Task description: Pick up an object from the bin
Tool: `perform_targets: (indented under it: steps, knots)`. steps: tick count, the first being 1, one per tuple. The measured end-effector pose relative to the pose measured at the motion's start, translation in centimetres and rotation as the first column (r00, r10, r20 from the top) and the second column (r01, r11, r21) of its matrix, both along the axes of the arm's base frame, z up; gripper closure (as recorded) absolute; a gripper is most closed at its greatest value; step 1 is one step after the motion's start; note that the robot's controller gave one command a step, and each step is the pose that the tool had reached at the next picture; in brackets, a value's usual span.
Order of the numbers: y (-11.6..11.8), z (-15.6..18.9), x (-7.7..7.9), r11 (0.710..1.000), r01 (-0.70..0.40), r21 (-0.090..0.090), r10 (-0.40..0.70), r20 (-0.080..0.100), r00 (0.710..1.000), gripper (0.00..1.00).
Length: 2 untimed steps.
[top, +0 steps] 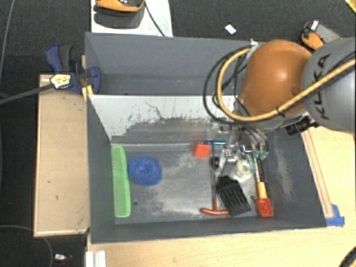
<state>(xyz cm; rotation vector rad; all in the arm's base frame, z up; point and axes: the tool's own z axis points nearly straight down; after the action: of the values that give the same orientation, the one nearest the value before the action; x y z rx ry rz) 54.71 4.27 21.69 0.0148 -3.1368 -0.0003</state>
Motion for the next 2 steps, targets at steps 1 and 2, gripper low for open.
perform_targets:
  steps: [1,2]
  knots:
    - [0.0,0.5,0.1,1.0,0.002,0.001,-0.002,0.008,1.0,0.0]
    - [8.8,-8.2,2.0,0.998,-0.059,0.002,0.059,0.014,0.998,0.0]
